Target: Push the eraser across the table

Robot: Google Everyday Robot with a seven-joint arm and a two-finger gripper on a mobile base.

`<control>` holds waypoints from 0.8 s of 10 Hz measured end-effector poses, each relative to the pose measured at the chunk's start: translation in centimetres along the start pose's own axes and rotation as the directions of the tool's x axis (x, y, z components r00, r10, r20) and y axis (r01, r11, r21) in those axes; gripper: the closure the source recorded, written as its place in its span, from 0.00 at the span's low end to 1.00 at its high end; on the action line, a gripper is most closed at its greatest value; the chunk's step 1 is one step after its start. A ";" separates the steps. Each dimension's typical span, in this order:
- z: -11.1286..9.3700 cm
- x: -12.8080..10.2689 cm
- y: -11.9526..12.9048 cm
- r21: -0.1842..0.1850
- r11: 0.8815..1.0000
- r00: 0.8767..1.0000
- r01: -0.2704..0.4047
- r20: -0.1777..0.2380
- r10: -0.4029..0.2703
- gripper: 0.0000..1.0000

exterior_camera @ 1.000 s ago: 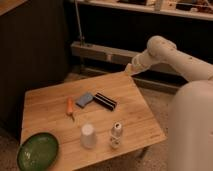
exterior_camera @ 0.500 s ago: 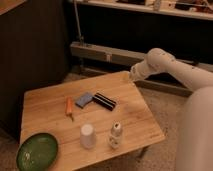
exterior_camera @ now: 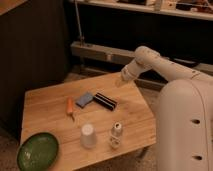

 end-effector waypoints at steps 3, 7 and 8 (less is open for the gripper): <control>2.6 3.4 0.8 -0.009 1.000 0.996 0.029 -0.081 -0.030 0.94; 4.4 5.2 1.7 0.014 0.996 0.986 0.091 -0.140 -0.088 0.94; 4.7 5.4 1.5 0.023 0.996 0.987 0.090 -0.136 -0.086 0.94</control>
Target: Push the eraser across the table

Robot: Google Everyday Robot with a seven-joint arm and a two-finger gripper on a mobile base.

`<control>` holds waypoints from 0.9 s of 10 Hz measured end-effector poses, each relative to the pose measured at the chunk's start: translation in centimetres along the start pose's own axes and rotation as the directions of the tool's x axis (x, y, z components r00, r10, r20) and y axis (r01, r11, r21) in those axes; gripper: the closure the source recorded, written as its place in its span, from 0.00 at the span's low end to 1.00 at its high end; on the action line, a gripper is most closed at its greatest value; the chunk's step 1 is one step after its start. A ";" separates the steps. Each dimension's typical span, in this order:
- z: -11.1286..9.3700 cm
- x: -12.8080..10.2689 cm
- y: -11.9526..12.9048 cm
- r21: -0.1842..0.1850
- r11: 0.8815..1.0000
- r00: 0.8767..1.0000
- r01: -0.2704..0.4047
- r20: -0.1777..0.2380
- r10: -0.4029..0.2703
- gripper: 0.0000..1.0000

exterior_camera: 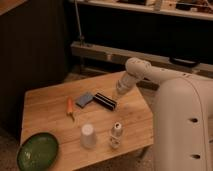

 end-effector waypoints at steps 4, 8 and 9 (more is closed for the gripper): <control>1.2 -0.8 -1.6 0.087 0.996 0.994 -0.016 0.107 0.007 0.94; 1.9 -1.9 -2.9 0.134 0.990 0.984 -0.051 0.177 0.027 0.94; 2.3 -2.2 -3.3 0.148 0.988 0.984 -0.053 0.176 0.027 0.94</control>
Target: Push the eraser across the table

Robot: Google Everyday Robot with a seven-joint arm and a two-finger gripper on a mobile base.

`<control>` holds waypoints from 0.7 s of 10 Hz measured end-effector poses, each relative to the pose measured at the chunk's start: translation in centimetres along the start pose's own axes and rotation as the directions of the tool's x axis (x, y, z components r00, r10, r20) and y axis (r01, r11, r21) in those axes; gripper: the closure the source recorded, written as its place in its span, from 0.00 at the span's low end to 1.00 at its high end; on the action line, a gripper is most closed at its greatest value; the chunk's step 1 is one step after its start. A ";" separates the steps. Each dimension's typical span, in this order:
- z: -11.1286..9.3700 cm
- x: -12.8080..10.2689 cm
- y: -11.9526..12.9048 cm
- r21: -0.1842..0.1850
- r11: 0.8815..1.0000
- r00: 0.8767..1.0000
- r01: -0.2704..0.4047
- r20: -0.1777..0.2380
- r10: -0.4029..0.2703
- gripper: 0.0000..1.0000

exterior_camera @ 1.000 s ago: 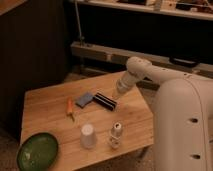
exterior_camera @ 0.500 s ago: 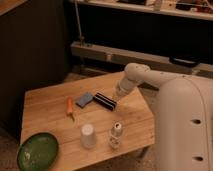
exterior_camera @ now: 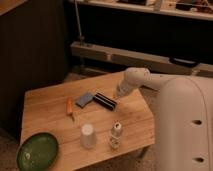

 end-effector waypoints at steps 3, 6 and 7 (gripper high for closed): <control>0.9 -0.2 -0.7 0.031 0.999 1.000 0.011 -0.018 -0.011 0.94; 1.4 0.2 -0.9 0.049 0.998 0.999 0.029 -0.041 -0.027 0.94; 1.4 0.4 -1.0 0.050 0.998 0.998 0.034 -0.053 -0.031 0.94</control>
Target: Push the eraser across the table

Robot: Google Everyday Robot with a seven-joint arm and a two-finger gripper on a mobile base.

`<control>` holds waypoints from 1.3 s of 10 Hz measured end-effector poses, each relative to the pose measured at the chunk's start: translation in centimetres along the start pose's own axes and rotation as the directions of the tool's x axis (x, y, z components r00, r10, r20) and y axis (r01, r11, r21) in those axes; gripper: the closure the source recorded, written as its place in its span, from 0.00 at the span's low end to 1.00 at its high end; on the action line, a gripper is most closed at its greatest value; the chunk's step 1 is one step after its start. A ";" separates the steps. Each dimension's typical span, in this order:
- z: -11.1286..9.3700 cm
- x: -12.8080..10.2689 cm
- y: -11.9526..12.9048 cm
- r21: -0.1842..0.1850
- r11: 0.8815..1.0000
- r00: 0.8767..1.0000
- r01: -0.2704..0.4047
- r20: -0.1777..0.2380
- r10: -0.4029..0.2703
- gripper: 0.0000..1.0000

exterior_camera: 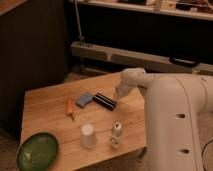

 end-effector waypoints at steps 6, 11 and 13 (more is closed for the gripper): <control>-1.6 1.7 1.8 -0.082 0.994 0.994 0.072 -0.081 -0.078 0.94; -0.7 2.1 0.2 0.011 1.000 0.998 0.029 -0.049 -0.029 0.94; -0.7 1.5 -0.6 0.040 0.999 1.000 0.011 -0.018 -0.010 0.94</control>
